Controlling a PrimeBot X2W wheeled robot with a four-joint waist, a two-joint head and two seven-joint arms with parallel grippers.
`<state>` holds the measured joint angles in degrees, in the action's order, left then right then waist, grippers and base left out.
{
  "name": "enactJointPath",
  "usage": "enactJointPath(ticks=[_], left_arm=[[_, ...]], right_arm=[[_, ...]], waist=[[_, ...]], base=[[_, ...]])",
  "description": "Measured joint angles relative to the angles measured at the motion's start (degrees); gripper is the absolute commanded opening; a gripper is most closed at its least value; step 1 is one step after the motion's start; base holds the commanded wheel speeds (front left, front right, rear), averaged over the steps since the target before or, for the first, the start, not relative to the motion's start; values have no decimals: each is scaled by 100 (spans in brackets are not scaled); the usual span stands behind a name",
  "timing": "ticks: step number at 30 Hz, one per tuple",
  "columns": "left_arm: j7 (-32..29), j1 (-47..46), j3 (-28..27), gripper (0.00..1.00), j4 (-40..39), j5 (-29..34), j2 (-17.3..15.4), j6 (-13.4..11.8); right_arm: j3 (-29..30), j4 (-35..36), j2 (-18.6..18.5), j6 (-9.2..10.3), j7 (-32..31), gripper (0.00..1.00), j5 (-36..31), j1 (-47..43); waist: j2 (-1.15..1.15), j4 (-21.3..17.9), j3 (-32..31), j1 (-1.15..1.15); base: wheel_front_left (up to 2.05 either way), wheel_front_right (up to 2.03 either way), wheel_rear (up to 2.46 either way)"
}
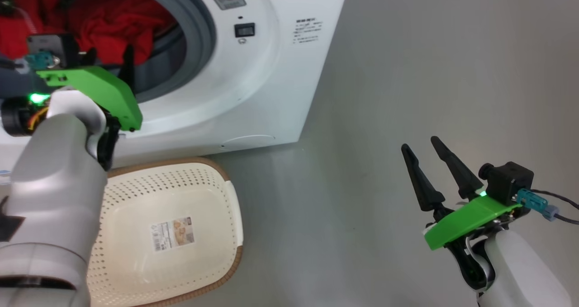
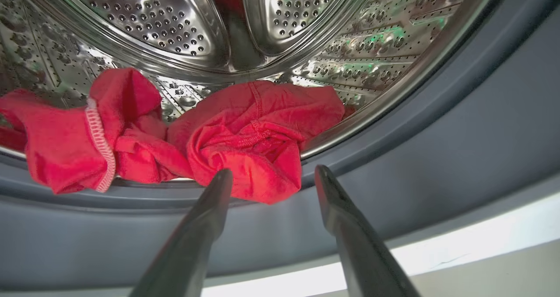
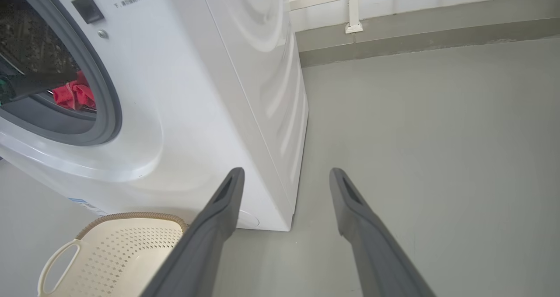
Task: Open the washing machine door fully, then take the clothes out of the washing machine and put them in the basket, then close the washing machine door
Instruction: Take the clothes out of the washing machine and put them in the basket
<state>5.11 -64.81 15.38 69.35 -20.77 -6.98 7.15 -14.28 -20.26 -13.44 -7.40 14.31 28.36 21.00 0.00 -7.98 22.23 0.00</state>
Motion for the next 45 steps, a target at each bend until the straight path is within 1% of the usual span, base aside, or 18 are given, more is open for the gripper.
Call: enactJointPath(ticks=[4,7,10,11,21,22,23,24,30,34,37,41,43,45], left_arm=[[1,-169,2,100,193,1,-96,-5],[3,-301,23,100,302,4,-208,-111],[3,-425,29,100,370,4,-324,-157],[0,-503,36,100,405,4,-401,-213],[-54,-641,91,100,491,5,-593,-345],[-57,-644,101,50,495,5,-599,-346],[-57,-647,114,11,497,7,-602,-359],[-57,-648,136,0,499,33,-604,-396],[89,-647,192,0,522,53,-597,-396],[416,-612,175,0,527,32,-549,-393],[671,-478,155,0,525,-36,-438,-378],[870,-177,111,0,456,-203,-238,-276],[913,-13,93,0,328,-221,-175,-232],[917,170,34,0,13,-257,-138,-225]], right_arm=[[-31,9,62,0,0,100,1,102],[-57,33,82,0,0,100,1,209],[-87,47,86,0,0,100,2,294],[-102,51,87,0,0,100,2,305],[-140,87,149,0,0,100,2,408],[-145,87,155,0,0,100,2,408],[-147,87,157,0,0,100,2,408],[-147,87,158,0,0,100,2,408],[-127,85,166,0,0,100,2,409],[-123,66,166,0,0,100,2,407],[-124,45,164,0,0,100,2,403],[-114,16,124,0,0,100,2,373],[-98,-13,80,0,0,100,2,350],[-56,-22,46,0,0,100,2,344]], waist=[[0,-107,136,0],[0,-216,272,0],[0,-321,405,0],[0,-384,492,0],[0,-609,733,0],[0,-626,742,0],[0,-640,748,0],[0,-650,752,0],[0,-636,722,0],[0,-582,613,0],[0,-529,489,0],[0,-432,294,0],[0,-372,185,0],[0,-307,70,0]], base=[[0,0,0],[0,0,0],[0,0,0],[0,0,0],[0,0,0],[0,0,0],[0,0,0],[0,0,0],[0,0,0],[0,0,0],[0,0,0],[0,0,0],[0,0,0],[0,0,0]])
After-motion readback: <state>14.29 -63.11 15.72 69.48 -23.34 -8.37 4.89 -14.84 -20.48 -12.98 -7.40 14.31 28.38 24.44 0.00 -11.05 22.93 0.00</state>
